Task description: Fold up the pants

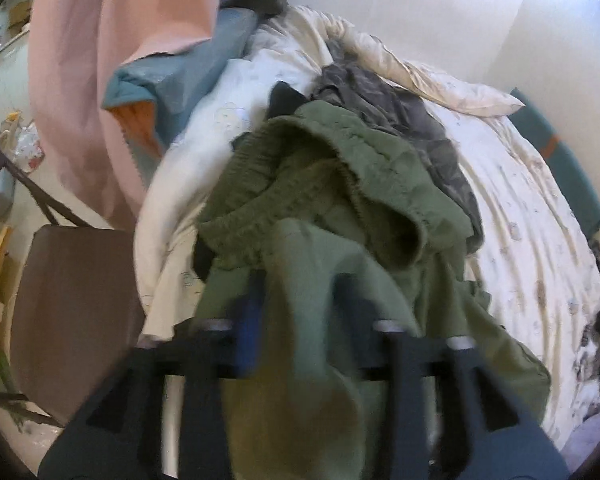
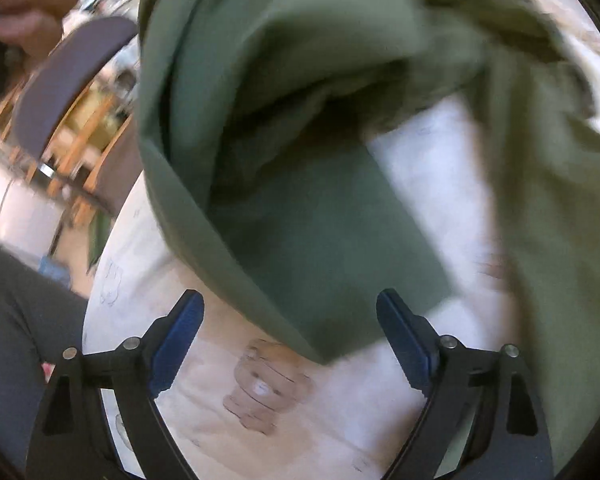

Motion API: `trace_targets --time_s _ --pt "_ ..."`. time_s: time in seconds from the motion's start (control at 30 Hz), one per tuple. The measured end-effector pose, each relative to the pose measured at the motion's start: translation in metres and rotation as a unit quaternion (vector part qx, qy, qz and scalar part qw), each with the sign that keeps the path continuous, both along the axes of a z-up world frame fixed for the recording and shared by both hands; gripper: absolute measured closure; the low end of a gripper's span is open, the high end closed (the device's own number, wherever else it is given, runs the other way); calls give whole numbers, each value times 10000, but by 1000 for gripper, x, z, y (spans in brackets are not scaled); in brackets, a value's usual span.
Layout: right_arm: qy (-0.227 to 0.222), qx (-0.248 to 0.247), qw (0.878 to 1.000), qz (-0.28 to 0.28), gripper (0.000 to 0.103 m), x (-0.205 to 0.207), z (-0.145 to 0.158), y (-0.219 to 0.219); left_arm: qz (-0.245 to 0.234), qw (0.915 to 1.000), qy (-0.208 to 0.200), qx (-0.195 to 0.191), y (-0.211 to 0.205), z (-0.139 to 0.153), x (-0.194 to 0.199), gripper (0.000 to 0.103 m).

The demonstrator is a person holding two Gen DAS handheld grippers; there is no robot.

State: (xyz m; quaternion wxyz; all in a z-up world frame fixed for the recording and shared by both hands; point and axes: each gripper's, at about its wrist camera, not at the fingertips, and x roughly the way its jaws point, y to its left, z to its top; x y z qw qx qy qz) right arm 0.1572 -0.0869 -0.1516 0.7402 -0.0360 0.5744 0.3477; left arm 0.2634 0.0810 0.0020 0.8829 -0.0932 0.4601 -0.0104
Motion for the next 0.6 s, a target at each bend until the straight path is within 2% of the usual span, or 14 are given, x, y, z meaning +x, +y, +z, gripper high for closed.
trace_targets --time_s 0.03,0.07,0.1,0.13,0.17,0.23,0.33,0.37,0.43,0.5,0.57,0.6 --pt "56 24 9999 149 26 -2 -5 9 -18 9999 -112 -27 3 2 -3 54" --pt "45 -38 9996 265 53 -6 -7 17 -56 9998 -177 -45 5 3 -6 54" --pt "25 -168 9992 358 94 -11 -11 26 -86 9998 -189 -21 7 5 -9 54" --pt "40 -228 9989 395 103 -14 -12 31 -96 9998 -186 -24 9 7 -11 54" --pt "2 -214 9989 416 103 -20 -8 34 -114 9998 -177 -56 12 10 -14 54" --pt "-171 37 9987 484 103 -42 21 32 -176 9997 -158 -103 16 17 -22 54" --pt "22 675 9952 713 103 -80 66 20 -345 9989 -267 -158 23 36 -46 53" --pt "93 835 9917 975 103 -105 90 17 -403 9987 -295 -122 24 41 -54 51" --pt "376 1118 9839 1346 103 -138 113 13 -483 9979 -440 -41 30 51 -81 42" --pt "706 1264 9710 1905 103 -185 134 11 -448 9979 -468 -20 35 52 -102 29" --pt "1041 1229 9637 2129 103 -211 137 10 -327 9988 -359 -41 41 43 -126 27" --pt "1441 1229 9573 2185 102 -225 131 9 -288 9992 -265 -64 43 37 -133 27"
